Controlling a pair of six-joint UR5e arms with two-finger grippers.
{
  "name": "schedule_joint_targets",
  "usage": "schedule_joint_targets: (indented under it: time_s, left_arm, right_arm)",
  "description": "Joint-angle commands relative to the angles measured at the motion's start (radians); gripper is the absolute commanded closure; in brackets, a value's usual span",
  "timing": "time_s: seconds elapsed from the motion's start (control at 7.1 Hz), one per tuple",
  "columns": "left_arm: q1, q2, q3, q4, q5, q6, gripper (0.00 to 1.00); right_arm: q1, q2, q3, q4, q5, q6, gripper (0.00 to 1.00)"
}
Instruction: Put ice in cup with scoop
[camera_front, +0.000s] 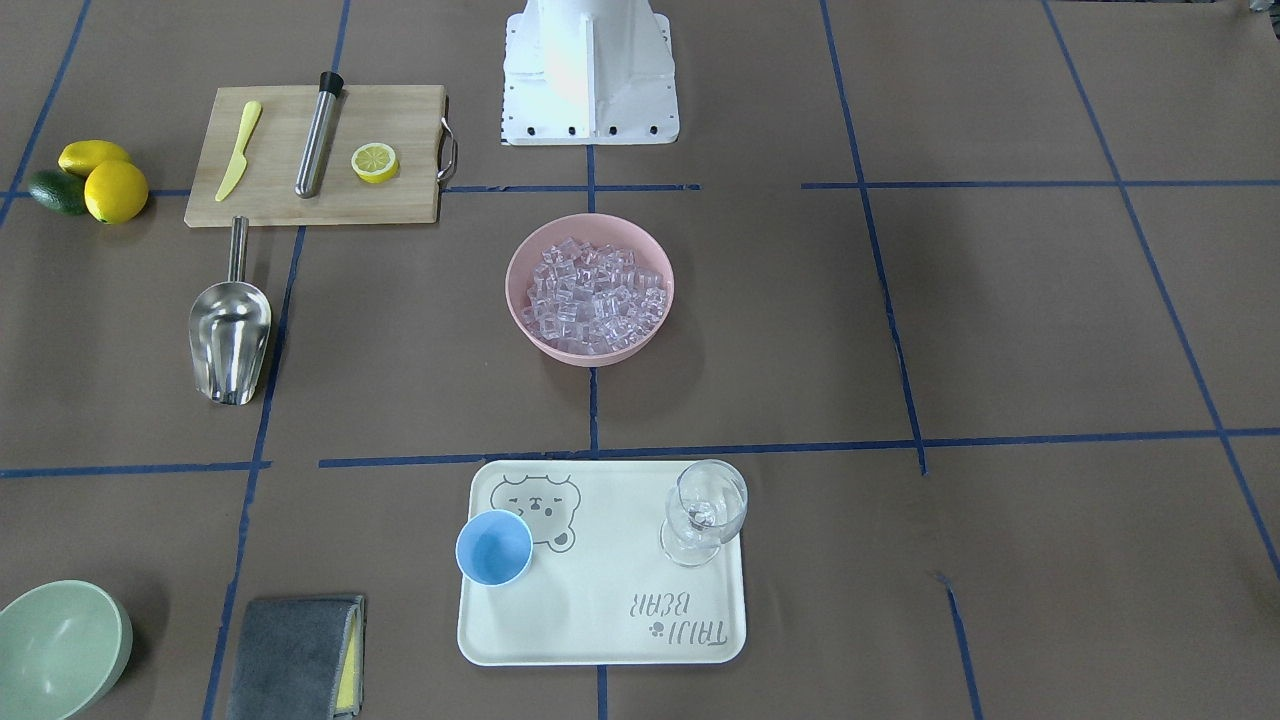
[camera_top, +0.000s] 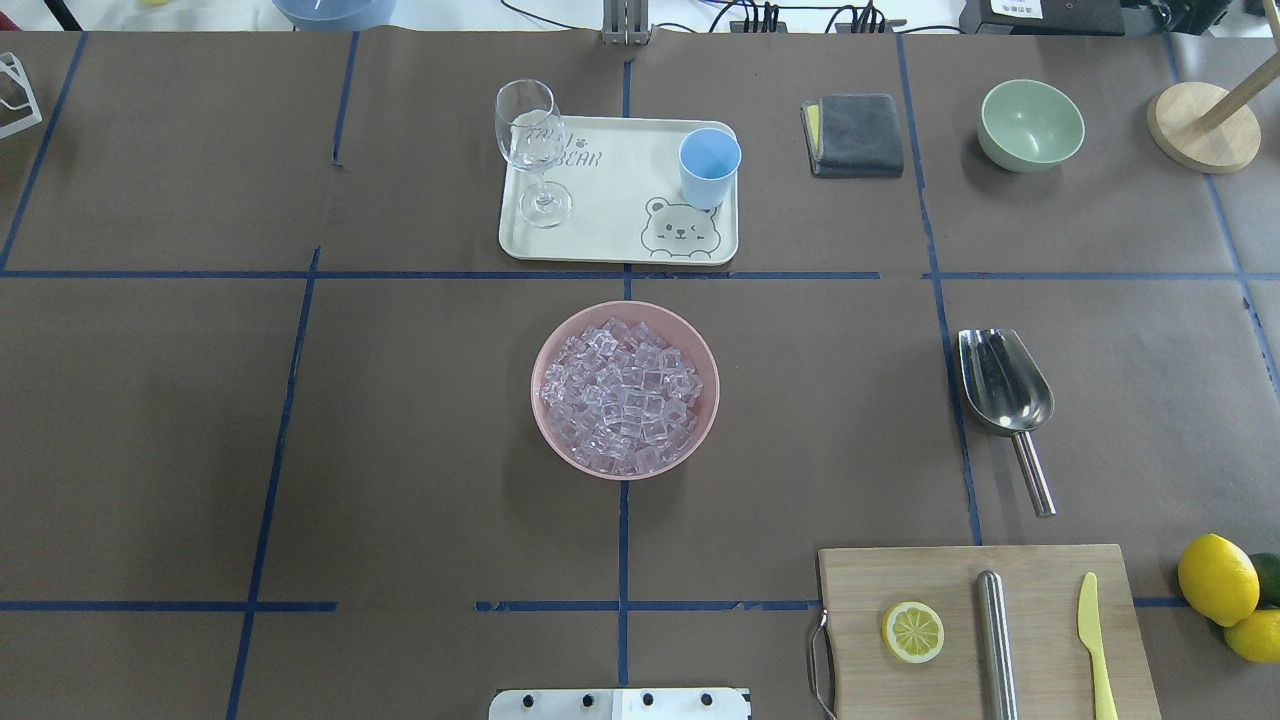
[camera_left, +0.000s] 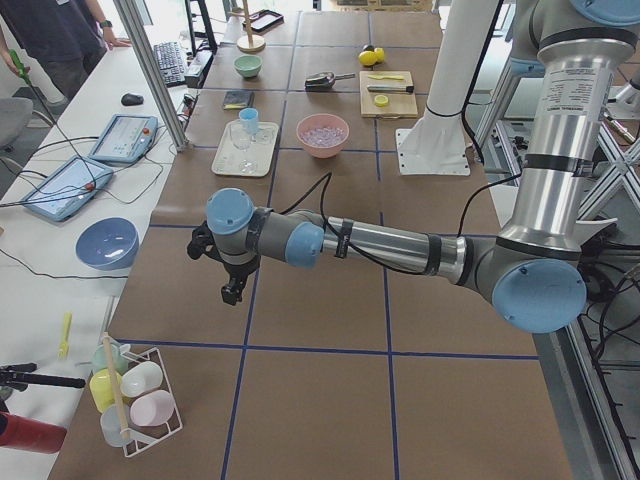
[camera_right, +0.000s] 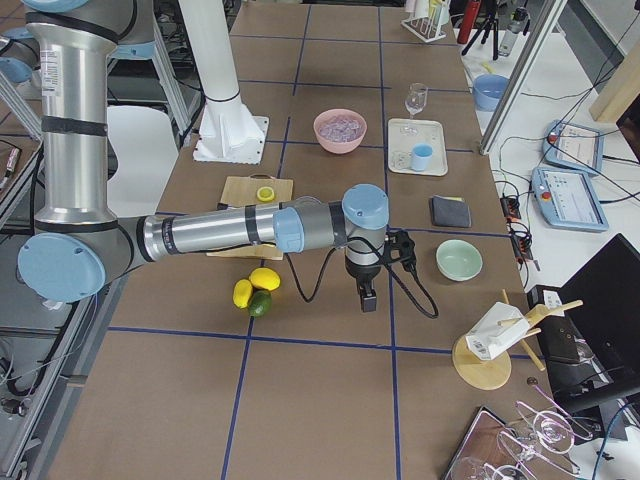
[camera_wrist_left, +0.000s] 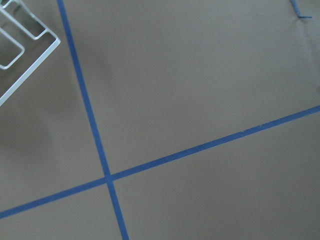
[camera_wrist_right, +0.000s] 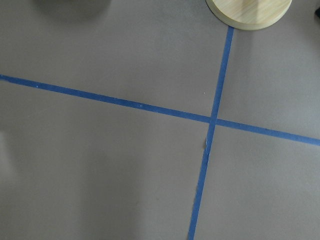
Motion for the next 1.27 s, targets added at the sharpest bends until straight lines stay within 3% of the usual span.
schedule_joint_targets:
  time_s: [0.0, 0.14, 0.56, 0.85, 1.13]
  left_arm:
    - [0.057, -0.023, 0.049, -0.198, 0.005, -0.002, 0.0]
    - [0.059, -0.038, 0.076, -0.275, 0.002, -0.009, 0.0]
    - [0.157, -0.112, 0.036, -0.331, 0.007, -0.169, 0.0]
    - [0.263, -0.115, 0.037, -0.551, 0.01, -0.201, 0.0]
    - [0.382, -0.145, 0.034, -0.658, 0.01, -0.203, 0.0]
  right_arm:
    - [-0.002, 0.019, -0.012, -0.001, 0.002, -0.003, 0.0]
    - [-0.002, 0.023, -0.01, -0.001, 0.002, 0.003, 0.0]
    - [-0.004, 0.026, -0.012, -0.002, 0.003, 0.005, 0.0]
    - [-0.005, 0.026, -0.012, -0.002, 0.005, 0.006, 0.0]
    - [-0.005, 0.026, -0.012, -0.002, 0.005, 0.005, 0.0]
